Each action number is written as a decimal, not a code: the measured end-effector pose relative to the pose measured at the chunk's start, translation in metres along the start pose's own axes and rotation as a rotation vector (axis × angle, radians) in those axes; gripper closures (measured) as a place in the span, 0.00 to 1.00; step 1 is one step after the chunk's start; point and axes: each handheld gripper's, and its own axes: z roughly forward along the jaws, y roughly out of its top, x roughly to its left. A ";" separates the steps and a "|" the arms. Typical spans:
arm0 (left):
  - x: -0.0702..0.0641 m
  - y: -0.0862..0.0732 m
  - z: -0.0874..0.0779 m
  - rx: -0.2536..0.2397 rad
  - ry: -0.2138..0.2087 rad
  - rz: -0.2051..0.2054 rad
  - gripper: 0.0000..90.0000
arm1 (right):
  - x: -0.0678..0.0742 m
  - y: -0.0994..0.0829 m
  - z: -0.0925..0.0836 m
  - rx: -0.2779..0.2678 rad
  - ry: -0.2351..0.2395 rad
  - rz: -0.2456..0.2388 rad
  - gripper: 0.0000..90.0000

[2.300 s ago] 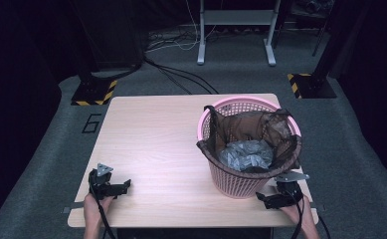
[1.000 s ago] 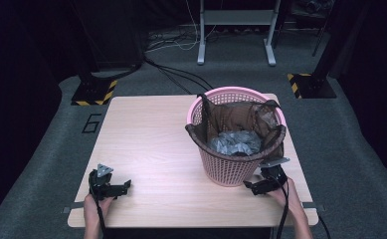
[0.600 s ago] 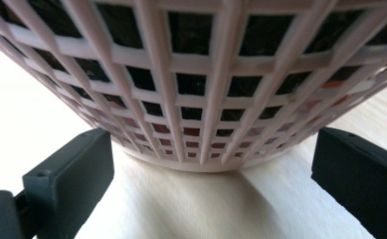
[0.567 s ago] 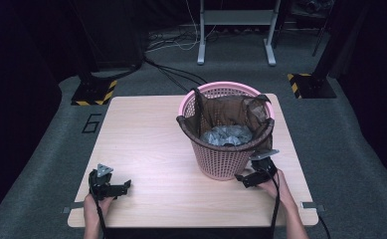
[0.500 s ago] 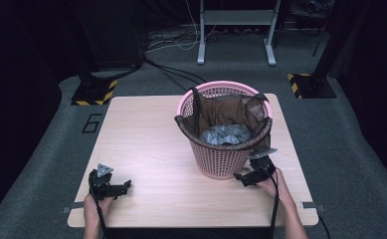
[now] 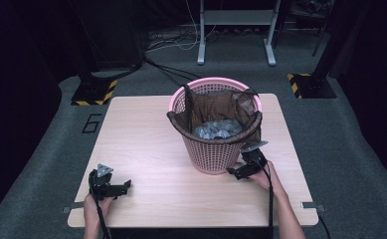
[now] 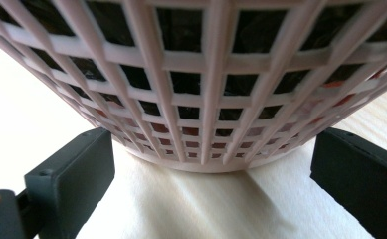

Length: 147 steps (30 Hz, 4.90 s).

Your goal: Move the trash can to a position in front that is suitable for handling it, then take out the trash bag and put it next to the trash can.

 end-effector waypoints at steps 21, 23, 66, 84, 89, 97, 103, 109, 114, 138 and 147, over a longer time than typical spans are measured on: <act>0.000 0.000 0.000 -0.002 0.001 -0.001 0.02 | -0.011 0.029 0.030 0.012 0.021 -0.006 0.04; 0.000 0.000 0.000 -0.002 0.001 -0.001 0.02 | -0.009 0.032 0.034 0.015 0.020 -0.015 0.04; -0.003 0.091 -0.014 0.109 -0.168 0.006 0.02 | -0.033 0.050 -0.074 0.127 -0.102 0.198 0.11; -0.012 0.185 -0.019 0.067 -0.257 0.065 0.04 | -0.055 0.114 -0.108 0.089 -0.149 0.202 0.16; -0.011 0.210 -0.024 0.064 -0.281 0.078 0.04 | -0.061 0.128 -0.117 0.078 -0.161 0.207 0.17; -0.013 0.240 -0.030 0.061 -0.291 0.098 0.04 | -0.066 0.146 -0.129 0.055 -0.186 0.204 0.18; -0.012 0.263 -0.033 0.055 -0.280 0.100 0.04 | -0.071 0.161 -0.135 0.025 -0.194 0.213 0.21; -0.008 0.286 -0.038 0.036 -0.283 0.090 0.04 | -0.071 0.177 -0.137 0.014 -0.190 0.198 0.21; -0.014 0.311 -0.037 0.024 -0.285 0.102 0.04 | -0.071 0.192 -0.134 0.014 -0.185 0.189 0.16; -0.076 0.383 0.014 -0.005 -0.277 0.215 0.47 | -0.089 0.232 -0.096 -0.018 -0.183 0.190 0.52; -0.078 0.377 0.015 -0.021 -0.227 0.262 0.78 | -0.093 0.231 -0.088 -0.032 -0.159 0.208 0.67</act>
